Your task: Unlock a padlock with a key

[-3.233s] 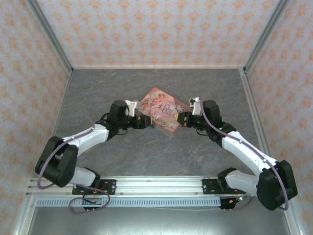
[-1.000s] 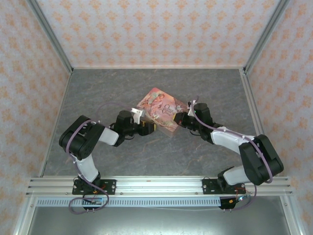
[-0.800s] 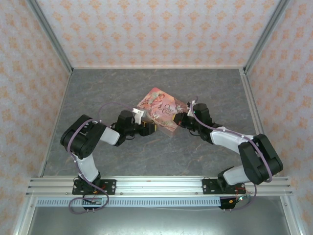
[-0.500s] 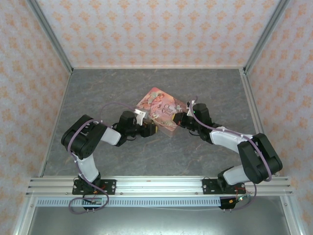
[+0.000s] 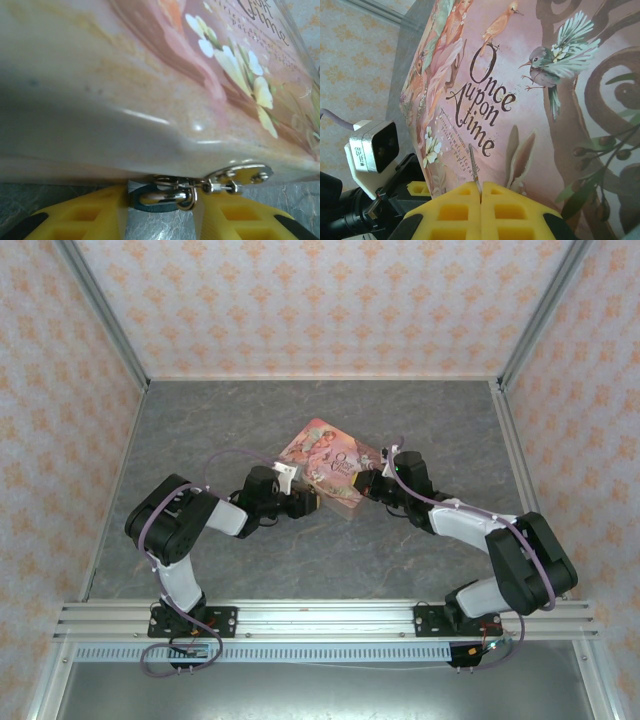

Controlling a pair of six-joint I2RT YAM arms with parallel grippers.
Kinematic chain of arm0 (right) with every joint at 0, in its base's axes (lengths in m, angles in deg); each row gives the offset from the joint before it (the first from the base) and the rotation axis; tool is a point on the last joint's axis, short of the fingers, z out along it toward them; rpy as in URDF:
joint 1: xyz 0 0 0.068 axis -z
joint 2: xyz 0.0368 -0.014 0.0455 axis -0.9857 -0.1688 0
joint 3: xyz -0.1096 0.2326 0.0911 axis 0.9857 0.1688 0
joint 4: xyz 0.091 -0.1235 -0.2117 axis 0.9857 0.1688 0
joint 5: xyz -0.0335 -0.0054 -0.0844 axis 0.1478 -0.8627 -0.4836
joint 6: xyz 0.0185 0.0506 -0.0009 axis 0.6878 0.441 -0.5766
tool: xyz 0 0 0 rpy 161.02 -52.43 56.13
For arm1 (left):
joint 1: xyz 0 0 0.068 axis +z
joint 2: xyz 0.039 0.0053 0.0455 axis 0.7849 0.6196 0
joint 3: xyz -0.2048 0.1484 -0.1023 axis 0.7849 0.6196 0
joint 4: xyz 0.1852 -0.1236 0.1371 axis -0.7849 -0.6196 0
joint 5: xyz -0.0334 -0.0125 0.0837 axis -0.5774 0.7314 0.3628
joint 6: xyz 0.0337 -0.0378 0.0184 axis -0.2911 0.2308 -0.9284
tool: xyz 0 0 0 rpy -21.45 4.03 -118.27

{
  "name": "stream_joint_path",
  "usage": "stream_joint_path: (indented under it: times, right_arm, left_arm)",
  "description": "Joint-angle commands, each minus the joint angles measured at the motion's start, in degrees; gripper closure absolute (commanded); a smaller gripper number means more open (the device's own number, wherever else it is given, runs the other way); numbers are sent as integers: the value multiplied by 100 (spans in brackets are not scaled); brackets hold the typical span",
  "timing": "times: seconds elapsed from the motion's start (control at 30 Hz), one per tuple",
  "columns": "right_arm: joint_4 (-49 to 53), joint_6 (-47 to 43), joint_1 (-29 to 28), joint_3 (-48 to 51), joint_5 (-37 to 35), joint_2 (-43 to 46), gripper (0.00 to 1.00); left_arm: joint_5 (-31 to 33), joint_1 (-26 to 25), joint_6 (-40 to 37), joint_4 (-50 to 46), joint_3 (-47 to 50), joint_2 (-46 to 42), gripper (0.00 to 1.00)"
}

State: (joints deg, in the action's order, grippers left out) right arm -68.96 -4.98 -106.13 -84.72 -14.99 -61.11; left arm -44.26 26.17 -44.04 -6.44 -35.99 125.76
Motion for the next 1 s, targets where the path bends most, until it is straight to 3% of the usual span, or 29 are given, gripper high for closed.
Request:
stream_joint_path:
  times: [0.0, 0.47, 0.97]
  right_arm:
    - [-100, -75, -61, 88, -49, -62, 100]
    - [-126, -75, -114, 67, -67, -80, 100]
    - [84, -385, -123, 133, -263, 398, 100]
  left_arm:
    - [237, -73, 31, -31, -148, -21, 61]
    - [516, -209, -31, -356, -312, 18, 60]
    - [674, -308, 38, -549, -304, -242, 71]
